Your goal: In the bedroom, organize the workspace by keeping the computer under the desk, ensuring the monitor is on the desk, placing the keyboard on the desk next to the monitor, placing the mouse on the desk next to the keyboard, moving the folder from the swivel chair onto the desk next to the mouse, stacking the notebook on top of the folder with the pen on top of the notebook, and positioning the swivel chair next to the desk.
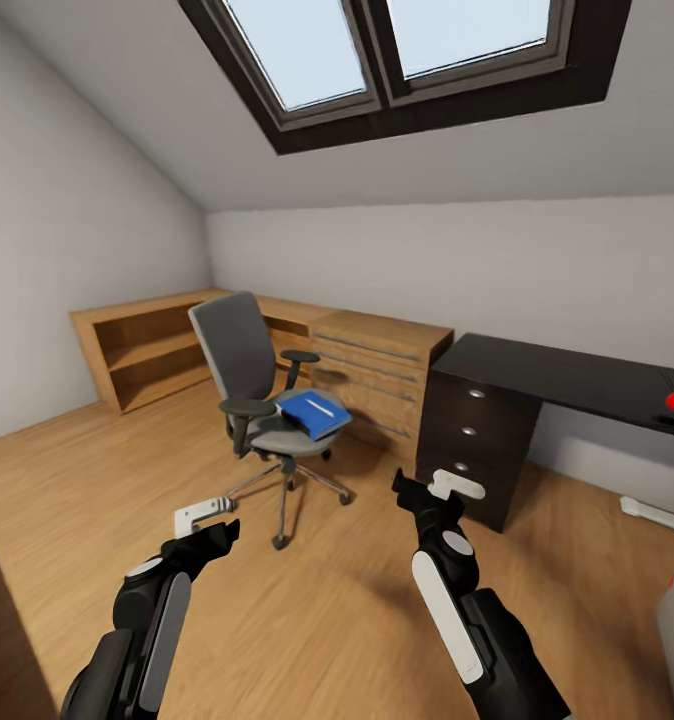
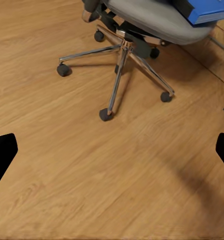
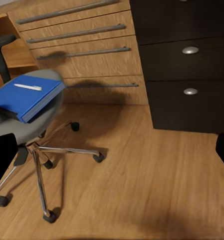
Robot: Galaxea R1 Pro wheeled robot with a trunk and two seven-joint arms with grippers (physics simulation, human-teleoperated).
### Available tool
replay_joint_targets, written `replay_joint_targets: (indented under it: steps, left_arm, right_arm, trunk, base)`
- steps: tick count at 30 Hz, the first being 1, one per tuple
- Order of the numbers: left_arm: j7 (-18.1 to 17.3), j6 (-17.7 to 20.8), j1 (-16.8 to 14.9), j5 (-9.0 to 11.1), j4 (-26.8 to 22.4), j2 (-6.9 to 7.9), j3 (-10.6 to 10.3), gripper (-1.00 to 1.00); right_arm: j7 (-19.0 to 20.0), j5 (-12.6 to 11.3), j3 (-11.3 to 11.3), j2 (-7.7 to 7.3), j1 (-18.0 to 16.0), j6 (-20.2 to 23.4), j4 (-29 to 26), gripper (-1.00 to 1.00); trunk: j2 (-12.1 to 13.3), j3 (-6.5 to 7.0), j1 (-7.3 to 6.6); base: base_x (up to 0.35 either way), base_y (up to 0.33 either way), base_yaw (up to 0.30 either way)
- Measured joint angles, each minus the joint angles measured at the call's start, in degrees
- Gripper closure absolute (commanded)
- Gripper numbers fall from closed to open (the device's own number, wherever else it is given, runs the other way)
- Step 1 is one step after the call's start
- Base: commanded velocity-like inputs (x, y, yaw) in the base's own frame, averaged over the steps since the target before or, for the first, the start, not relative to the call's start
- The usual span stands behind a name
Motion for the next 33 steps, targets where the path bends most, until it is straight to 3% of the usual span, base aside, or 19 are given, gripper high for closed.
replay_joint_targets:
  steps: [33]
  left_arm:
    - [0.0, 0.1, 0.0, 0.1, 0.0, 0.07, 0.5, -1.0]
  right_arm:
    - [0.1, 0.1, 0.0, 0.0, 0.0, -0.1, 1.0, -1.0]
  trunk:
    - [13.2, 5.92, -7.25]
  base:
    - [-0.311, 0.108, -0.292]
